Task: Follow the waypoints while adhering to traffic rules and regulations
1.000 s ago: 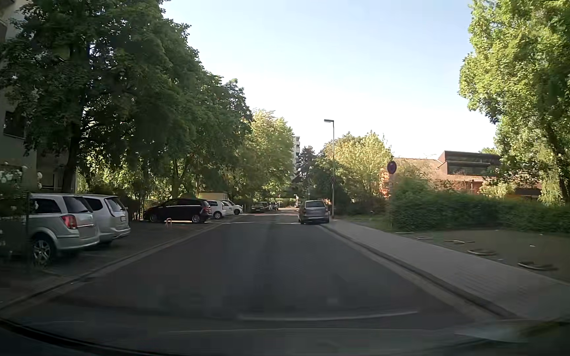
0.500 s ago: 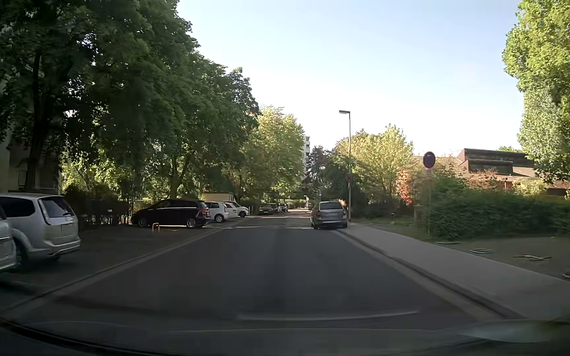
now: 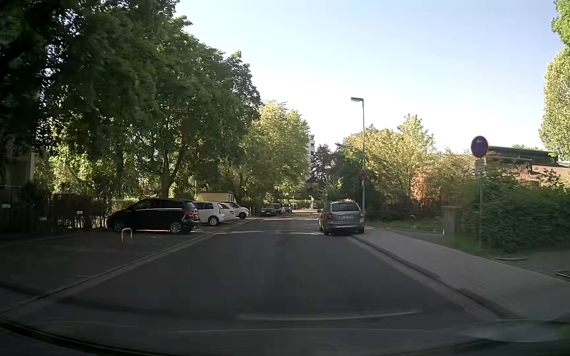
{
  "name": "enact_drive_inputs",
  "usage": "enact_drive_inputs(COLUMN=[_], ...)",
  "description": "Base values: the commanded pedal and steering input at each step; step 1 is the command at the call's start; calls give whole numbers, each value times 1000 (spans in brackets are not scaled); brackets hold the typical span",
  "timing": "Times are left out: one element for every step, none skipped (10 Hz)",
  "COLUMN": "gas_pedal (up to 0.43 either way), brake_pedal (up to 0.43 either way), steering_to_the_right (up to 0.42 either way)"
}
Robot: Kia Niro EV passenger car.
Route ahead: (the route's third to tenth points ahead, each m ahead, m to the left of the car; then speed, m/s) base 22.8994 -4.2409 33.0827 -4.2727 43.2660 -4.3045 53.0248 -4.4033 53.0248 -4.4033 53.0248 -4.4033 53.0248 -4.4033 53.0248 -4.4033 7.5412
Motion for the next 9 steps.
enact_drive_inputs(gas_pedal=[0, 0, 0, 0, 0, 0, 0, 0, 0], brake_pedal=[0, 0, 0, 0, 0, 0, 0, 0, 6], steering_to_the_right=[-10, -10, -10, -9, -8, -8, -8, -7, -7])
